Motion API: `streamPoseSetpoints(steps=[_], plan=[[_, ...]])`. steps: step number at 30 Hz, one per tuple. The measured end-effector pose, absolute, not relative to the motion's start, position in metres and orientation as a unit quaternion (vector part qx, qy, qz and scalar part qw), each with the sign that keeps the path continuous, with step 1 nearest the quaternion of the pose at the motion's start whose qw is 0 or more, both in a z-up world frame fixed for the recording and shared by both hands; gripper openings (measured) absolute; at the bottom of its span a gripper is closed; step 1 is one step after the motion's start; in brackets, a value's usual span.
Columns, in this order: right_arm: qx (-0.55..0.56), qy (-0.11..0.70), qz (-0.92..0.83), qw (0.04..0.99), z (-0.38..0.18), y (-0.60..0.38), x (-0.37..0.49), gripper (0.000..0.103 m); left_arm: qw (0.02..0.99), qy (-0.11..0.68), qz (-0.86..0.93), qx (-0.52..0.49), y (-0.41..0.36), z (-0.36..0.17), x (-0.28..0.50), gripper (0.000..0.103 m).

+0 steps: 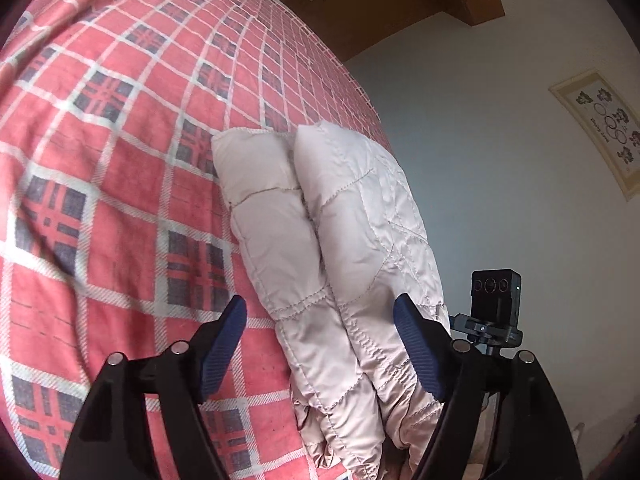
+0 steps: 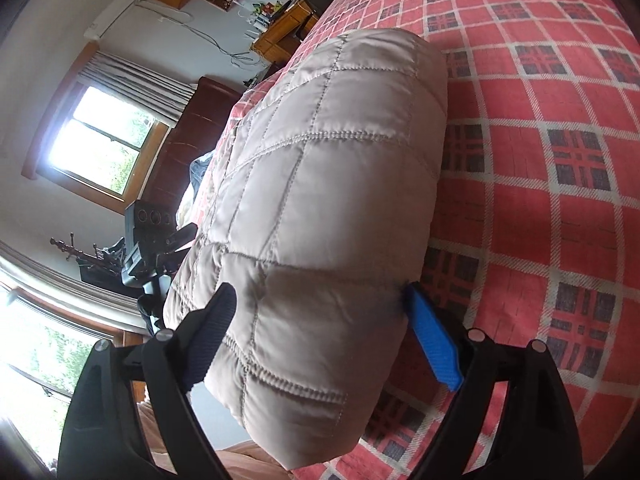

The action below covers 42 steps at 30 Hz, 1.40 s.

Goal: Fold large clothes

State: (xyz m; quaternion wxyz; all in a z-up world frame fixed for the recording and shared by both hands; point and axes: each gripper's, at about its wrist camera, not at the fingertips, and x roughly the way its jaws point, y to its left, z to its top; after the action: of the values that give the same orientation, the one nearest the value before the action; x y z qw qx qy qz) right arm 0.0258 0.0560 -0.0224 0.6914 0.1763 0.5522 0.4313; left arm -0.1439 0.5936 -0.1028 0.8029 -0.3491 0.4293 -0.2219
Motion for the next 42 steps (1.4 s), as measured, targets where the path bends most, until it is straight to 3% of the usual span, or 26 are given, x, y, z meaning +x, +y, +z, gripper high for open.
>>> streamPoseSetpoints(steps=[8,11,16,20,24,28,42], plan=[[0.18,0.559,0.437,0.681,-0.034,0.058,0.026,0.091,0.772,0.447,-0.264,-0.367,0.562,-0.117,-0.116,0.082],[0.184,0.562,0.44,0.676,-0.039,0.061,0.026,0.093,0.772,0.446,-0.273,-0.362,0.547,-0.12,-0.111,0.092],[0.195,0.568,0.45,0.662,-0.055,0.069,0.032,0.096,0.778,0.447,-0.275,-0.344,0.527,-0.117,-0.102,0.093],[0.21,0.564,0.457,0.655,-0.061,0.069,0.035,0.095,0.786,0.442,-0.277,-0.333,0.52,-0.118,-0.1,0.083],[0.202,0.553,0.456,0.667,-0.053,0.066,0.031,0.073,0.789,0.432,-0.279,-0.338,0.518,-0.118,-0.106,0.069],[0.19,0.543,0.453,0.68,-0.04,0.066,0.024,0.064,0.79,0.421,-0.288,-0.34,0.512,-0.112,-0.104,0.059],[0.165,0.469,0.401,0.769,0.042,-0.016,0.058,0.061,0.804,0.385,-0.349,-0.29,0.425,-0.048,-0.011,0.058]])
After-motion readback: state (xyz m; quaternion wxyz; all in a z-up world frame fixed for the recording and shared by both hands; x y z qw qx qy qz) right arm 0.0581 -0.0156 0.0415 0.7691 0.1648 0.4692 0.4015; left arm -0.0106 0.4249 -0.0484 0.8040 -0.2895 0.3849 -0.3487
